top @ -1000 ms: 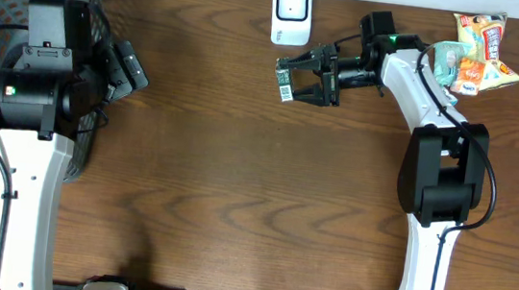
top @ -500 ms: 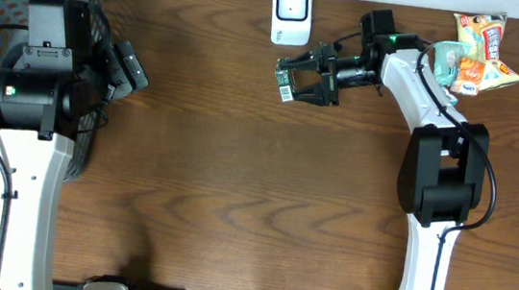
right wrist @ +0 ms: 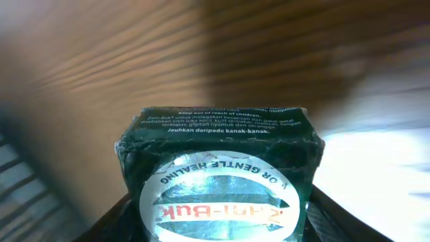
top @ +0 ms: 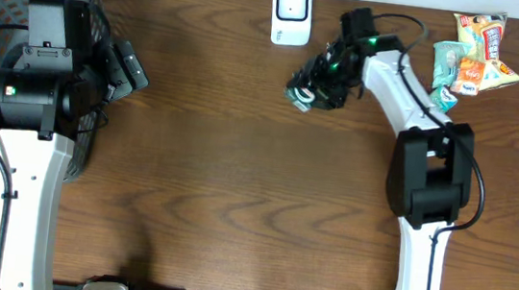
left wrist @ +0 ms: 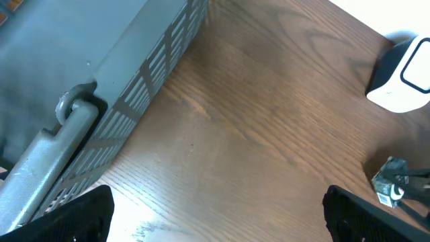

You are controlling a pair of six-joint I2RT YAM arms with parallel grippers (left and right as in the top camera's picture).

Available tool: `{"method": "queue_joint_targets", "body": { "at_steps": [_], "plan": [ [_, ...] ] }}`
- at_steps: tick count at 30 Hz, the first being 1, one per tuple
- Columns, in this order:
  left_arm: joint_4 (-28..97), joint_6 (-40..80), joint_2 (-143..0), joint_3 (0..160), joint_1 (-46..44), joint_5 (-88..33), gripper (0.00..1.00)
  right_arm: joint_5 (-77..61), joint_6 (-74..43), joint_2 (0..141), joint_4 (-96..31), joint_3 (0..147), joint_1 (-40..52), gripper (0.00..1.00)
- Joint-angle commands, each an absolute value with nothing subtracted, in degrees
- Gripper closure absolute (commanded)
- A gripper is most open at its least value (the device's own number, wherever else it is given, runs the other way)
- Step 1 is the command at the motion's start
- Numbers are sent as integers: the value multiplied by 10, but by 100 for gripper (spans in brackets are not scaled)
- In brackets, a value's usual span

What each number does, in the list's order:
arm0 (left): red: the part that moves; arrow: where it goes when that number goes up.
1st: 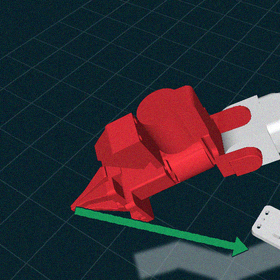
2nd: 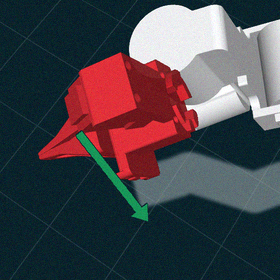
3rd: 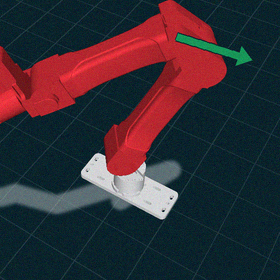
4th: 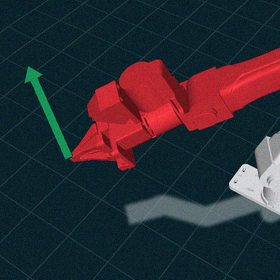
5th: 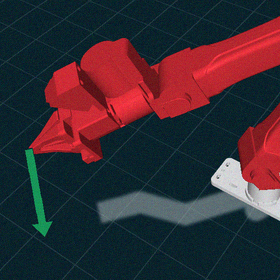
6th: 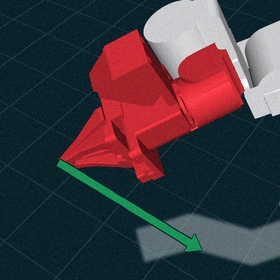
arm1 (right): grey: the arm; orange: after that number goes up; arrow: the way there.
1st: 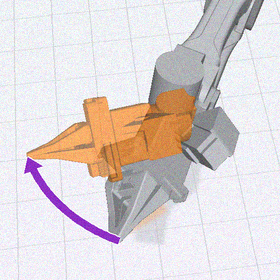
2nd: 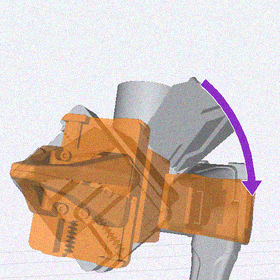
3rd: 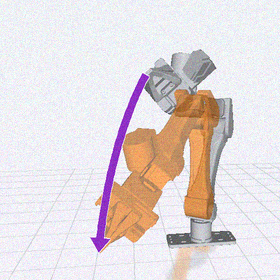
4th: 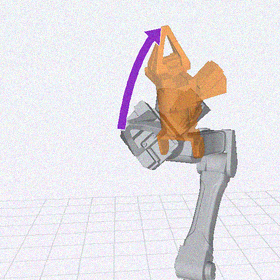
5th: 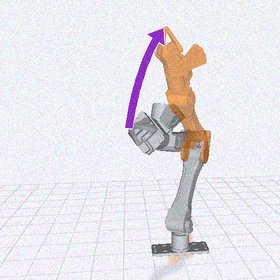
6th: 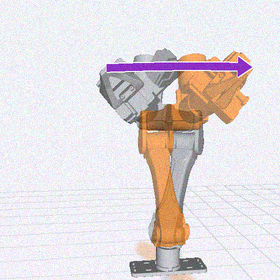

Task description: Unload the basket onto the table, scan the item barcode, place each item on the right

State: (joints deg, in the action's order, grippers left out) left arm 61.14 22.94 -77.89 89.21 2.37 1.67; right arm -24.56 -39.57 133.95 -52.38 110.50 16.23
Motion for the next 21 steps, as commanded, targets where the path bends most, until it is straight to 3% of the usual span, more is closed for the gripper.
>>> {"method": "queue_joint_targets", "body": {
  "at_steps": [1,9,21],
  "plan": [
    [613,234,-776,892,26,20,2,34,-343,1315,-537,1102,209,50],
    [613,234,-776,892,26,20,2,263,-293,1316,-470,1102,292,46],
    [613,234,-776,892,26,20,2,343,-165,1316,-219,1102,299,48]
  ]
}}
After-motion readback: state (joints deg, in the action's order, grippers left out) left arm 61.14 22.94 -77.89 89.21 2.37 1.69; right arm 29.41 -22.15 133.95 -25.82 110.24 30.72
